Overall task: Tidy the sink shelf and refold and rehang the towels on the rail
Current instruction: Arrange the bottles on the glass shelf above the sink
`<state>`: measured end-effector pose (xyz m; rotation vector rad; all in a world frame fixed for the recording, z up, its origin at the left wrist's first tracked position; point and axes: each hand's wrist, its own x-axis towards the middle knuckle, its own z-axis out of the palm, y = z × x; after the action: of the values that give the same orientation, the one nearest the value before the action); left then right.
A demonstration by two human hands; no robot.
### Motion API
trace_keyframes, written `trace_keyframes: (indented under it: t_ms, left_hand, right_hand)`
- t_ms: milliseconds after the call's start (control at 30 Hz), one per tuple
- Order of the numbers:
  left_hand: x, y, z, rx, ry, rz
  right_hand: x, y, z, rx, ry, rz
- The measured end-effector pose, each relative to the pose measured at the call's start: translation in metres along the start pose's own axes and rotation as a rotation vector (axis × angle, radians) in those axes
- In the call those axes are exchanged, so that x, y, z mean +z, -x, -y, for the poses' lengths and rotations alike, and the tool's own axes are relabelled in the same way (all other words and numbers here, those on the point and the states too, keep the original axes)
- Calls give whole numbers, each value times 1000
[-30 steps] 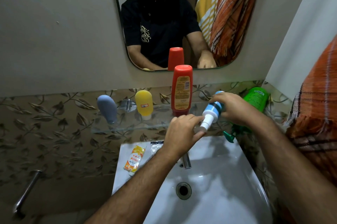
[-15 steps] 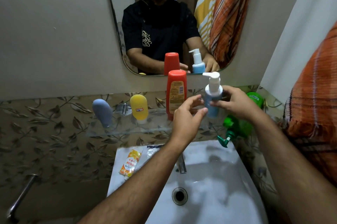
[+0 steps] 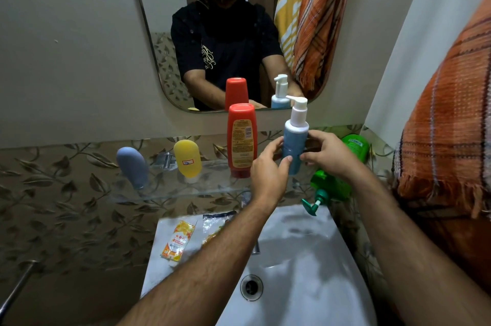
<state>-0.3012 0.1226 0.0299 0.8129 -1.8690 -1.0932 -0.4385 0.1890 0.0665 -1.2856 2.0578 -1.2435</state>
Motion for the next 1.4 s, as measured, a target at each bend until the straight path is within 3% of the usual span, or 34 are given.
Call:
trace_keyframes:
  t_ms: [433, 1167, 1267, 1400]
  left_hand:
    - [-1, 3, 0, -6, -39, 3]
    - [-5, 10, 10, 31, 0, 27]
    - [-3, 15, 13, 39, 8, 9]
    - [-5, 28, 21, 70, 16, -53]
  right_hand:
    - [6, -3, -2, 3, -3, -16]
    - [8, -8, 4, 37, -13, 102]
    - [7, -7, 2, 11, 27, 59]
    - [-2, -6, -8, 12, 86, -127]
